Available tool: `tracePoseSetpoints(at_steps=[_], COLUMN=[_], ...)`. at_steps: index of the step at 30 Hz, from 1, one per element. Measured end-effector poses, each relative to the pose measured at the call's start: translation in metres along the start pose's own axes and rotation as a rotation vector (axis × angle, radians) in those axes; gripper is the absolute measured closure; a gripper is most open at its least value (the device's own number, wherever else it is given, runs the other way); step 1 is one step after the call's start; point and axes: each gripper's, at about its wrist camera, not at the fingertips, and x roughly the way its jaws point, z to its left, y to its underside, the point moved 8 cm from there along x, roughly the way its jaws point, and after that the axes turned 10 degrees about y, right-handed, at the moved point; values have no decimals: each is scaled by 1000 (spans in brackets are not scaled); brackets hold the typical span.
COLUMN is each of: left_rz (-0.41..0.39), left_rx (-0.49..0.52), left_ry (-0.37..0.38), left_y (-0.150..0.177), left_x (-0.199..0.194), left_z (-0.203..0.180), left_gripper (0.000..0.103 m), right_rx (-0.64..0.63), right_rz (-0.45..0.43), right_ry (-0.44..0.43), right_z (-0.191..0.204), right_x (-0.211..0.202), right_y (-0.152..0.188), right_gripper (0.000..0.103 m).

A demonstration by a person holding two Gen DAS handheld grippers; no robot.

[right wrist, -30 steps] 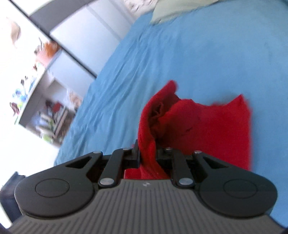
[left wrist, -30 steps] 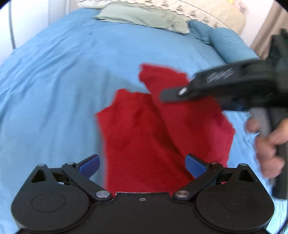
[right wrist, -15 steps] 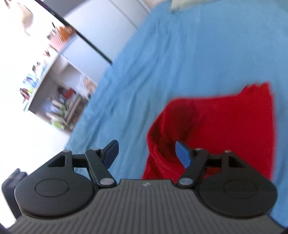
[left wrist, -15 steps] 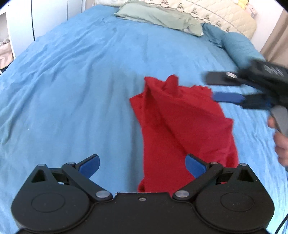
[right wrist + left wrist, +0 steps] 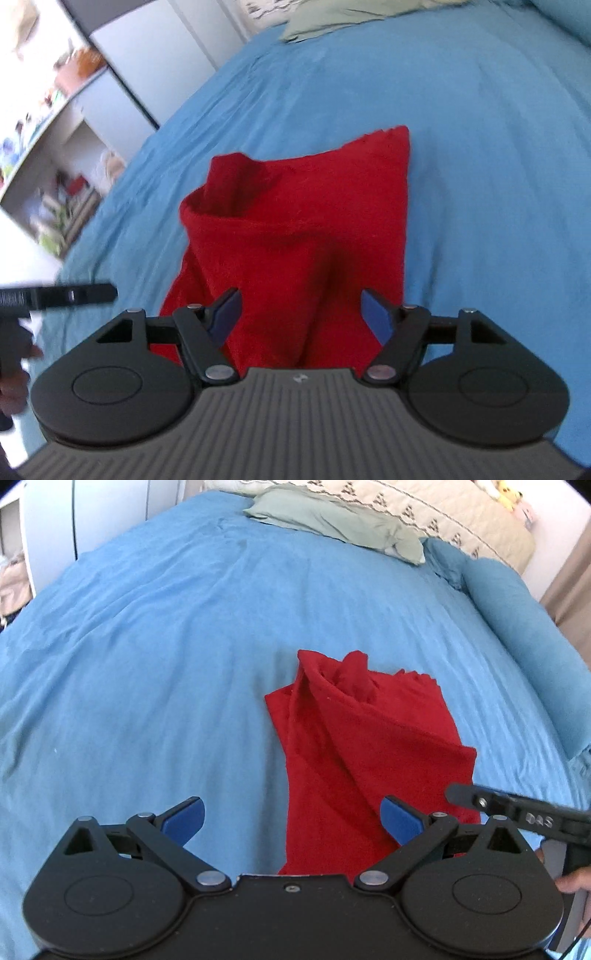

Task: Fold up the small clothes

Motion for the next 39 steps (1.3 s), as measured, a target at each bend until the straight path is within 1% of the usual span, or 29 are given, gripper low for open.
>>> tracePoseSetpoints(at_steps=[1,2,3,4,7,9,11,13,15,16,18,19,20,21,23,25,26,27,29,30,34,36,39], left_rz=[-3,-9,-19,-32,-76,-97,-101,-98,-82,-72,-47,-34,-17,-2,29,74,96,125,167,182,168,202,222], left_rx=[9,17,20,18,-21,-41,-46,-39,-18,-2,27,40,59,76,100,98,90,80,56,40,3,-14,-12], left_ry=[-6,-17,-34,-48,-66,-57,-51,-38,-21,-14,17,41,78,112,177,248,265,278,269,266,303,280,252], left_y=[-1,-4,-8,-12,-28,-36,-42,-45,-47,-47,-46,-46,-44,-42,-37,-28,-21,-14,2,11,27,35,45], left_x=[-1,-5,-10,-15,-33,-42,-45,-43,-36,-31,-18,-11,-1,8,25,46,56,67,83,89,79,73,58], left_z=[-1,-2,-2,0,8,11,12,8,3,-2,-12,-18,-28,-38,-56,-70,-73,-73,-66,-59,-45,-39,-29], left_gripper=[1,1,1,1,1,1,1,1,1,1,1,1,1,1,1,1,1,1,1,3,2,2,2], right_rx=[-17,-28,-34,-53,-150,-245,-336,-394,-417,-410,-378,-357,-334,-317,-311,-326,-324,-318,-306,-301,-266,-254,-229], right_rz=[3,26,24,3,3,24,62,92,118,128,143,147,152,140,101,104,109,113,119,121,127,127,119], right_ry=[-21,-54,-77,-105,-186,-236,-274,-277,-260,-253,-252,-260,-275,-281,-255,-226,-212,-201,-173,-162,-136,-127,-115], right_z=[4,9,13,20,51,76,99,113,116,115,107,104,100,93,80,70,62,54,38,31,8,0,-7], right_x=[2,4,2,-3,-13,-12,-4,7,21,27,30,28,23,13,-3,-12,-17,-21,-28,-30,-34,-34,-33], right_y=[-1,-1,-1,-1,5,21,41,59,72,75,78,76,75,74,73,74,76,77,77,77,78,78,72], right_gripper=[60,81,83,83,83,83,83,83,83,82,75,68,45,28,19,19,19,19,19,19,19,19,19])
